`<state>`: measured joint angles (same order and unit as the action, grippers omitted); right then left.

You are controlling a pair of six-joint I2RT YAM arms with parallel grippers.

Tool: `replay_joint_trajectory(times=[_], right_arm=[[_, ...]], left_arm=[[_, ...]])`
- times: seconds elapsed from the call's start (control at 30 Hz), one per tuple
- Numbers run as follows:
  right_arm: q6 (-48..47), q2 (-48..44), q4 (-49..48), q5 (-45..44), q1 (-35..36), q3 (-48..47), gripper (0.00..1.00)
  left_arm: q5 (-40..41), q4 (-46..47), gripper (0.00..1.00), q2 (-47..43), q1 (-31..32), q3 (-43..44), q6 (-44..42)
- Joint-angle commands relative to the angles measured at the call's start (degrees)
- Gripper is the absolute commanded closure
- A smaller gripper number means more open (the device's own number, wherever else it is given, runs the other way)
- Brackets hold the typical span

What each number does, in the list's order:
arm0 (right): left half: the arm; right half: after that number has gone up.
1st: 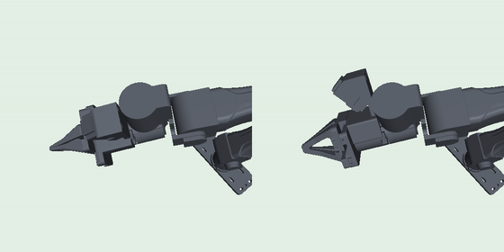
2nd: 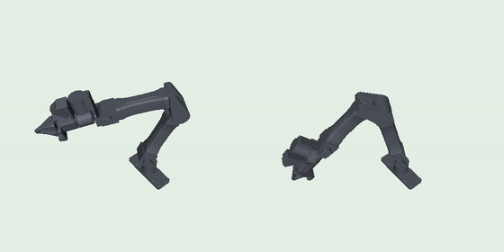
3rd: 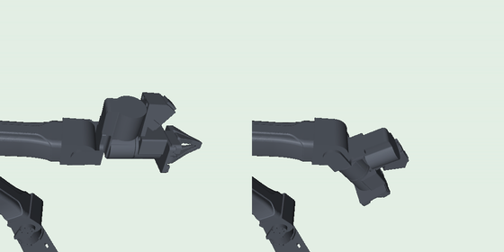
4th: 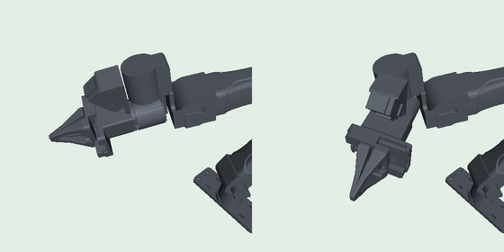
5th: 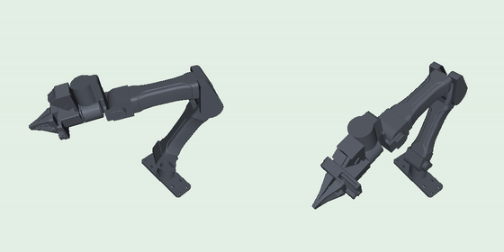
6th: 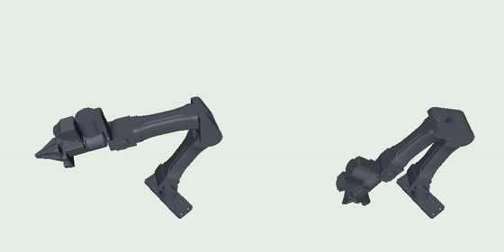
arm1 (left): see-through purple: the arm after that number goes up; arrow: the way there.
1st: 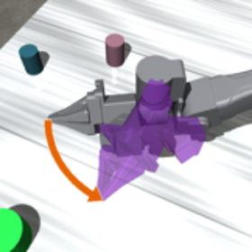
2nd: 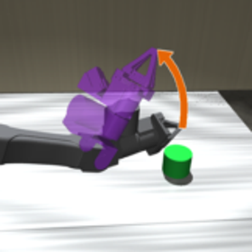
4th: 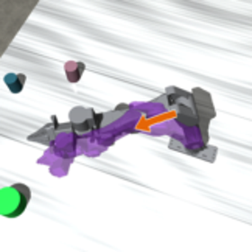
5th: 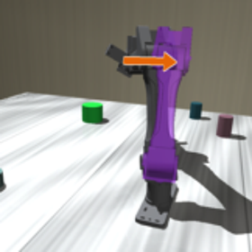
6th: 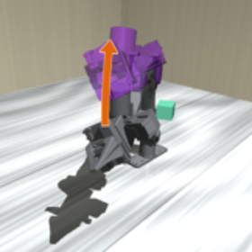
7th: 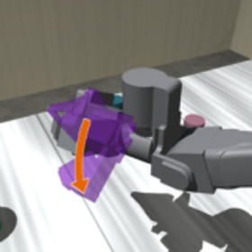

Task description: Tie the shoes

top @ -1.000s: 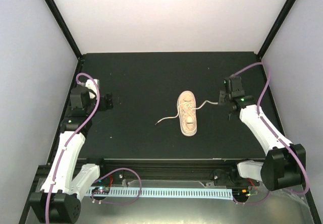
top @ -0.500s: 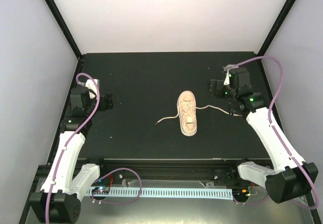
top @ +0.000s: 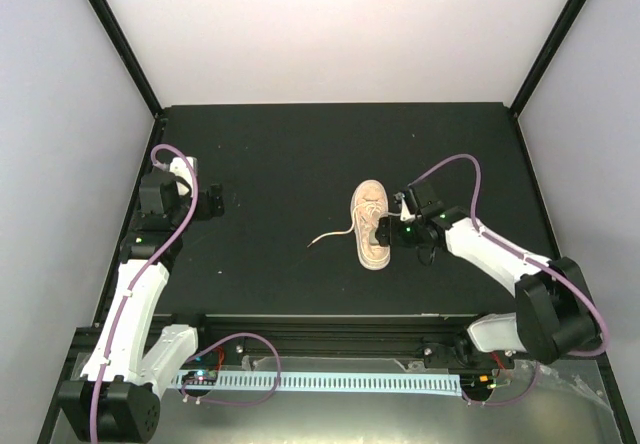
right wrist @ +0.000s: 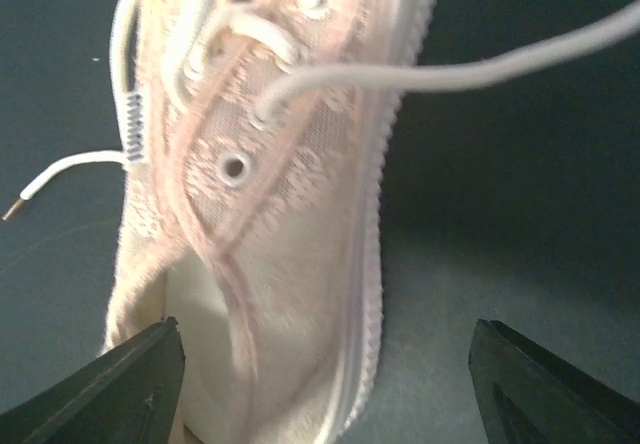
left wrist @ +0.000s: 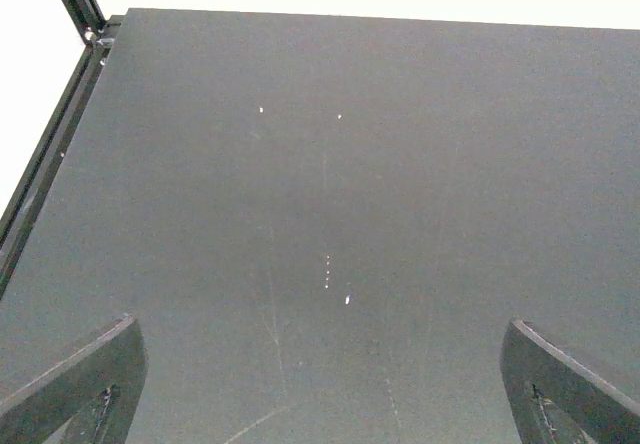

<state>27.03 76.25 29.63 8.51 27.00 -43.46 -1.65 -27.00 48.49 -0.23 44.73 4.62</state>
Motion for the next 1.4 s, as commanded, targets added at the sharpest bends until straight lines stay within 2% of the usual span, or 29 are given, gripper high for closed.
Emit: replay_joint_trajectory(times=[0.0,0.13,0.23,0.3,0.37,0.43,0.5,0.7,0.83,0.87,0.9,0.97,1.03,1.07,1.13,1.2,1.37], right_arm=[[0.8,2.9,-6.2,3.3,0.4,-2.0,0.22],[-0.6,7.4,-5.1,0.8,0.9,-3.6,0.34],[-1.4,9.8,-3.5,1.6,1.8,-4.7,0.39],[-1.1,10.6,-3.2,3.2,3.0,-4.9,0.52],[0.1,10.5,-2.7,3.8,5.1,-4.6,0.73],[2.6,10.0,-1.8,3.9,7.3,-4.1,0.89],[6.4,9.1,-0.9,3.8,9.4,-3.0,0.97],[16.5,4.4,3.8,-0.1,17.0,-0.2,0.98],[21.3,0.0,2.9,-0.5,18.8,4.0,0.98],[21.5,-0.8,2.9,-0.9,18.8,4.5,0.96],[21.2,-1.6,3.5,-1.7,18.8,4.4,0.89],[18.7,-3.5,6.4,-5.3,18.9,2.8,0.48],[15.8,-5.8,11.1,-9.9,18.8,-0.5,0.19],[13.8,-7.1,12.3,-11.7,18.8,-2.1,0.12],[8.8,-9.1,12.5,-12.9,18.8,-5.5,0.06],[2.9,-9.2,10.3,-9.8,18.8,-8.7,0.05],[-3.9,0.2,5.5,-2.0,20.6,-15.8,0.07]], left_arm=[[-0.8,0.0,0.01,0.1,0.2,0.1,-0.5],[-0.6,0.1,0.01,-0.1,0.2,0.1,-0.5],[-0.7,0.1,0.01,-0.2,0.2,0.1,-0.5],[-0.7,0.1,0.01,-0.2,0.2,0.2,-0.4],[-0.7,0.1,0.01,-0.3,0.2,0.2,-0.4],[-0.9,0.1,0.01,-0.4,0.2,0.2,-0.4],[-1.0,0.1,0.01,-0.4,0.2,0.1,-0.4],[-1.8,0.2,0.01,-0.4,0.2,0.0,-0.6],[-2.2,0.2,0.01,-0.5,0.4,0.0,-0.7],[-2.2,0.3,0.01,-0.5,0.5,0.0,-0.7],[-2.2,0.3,0.01,-0.5,0.6,0.0,-0.8],[-2.2,0.2,0.01,-0.4,0.9,0.0,-0.8],[-2.2,0.2,0.01,-0.5,1.0,0.1,-0.8],[-2.2,0.2,0.01,-0.6,1.0,0.1,-0.8],[-2.1,0.5,0.01,-0.9,1.1,0.1,-0.7],[-1.8,0.7,0.01,-0.9,1.2,0.1,-0.5],[-1.4,0.6,0.01,-0.3,1.3,0.2,-0.3]])
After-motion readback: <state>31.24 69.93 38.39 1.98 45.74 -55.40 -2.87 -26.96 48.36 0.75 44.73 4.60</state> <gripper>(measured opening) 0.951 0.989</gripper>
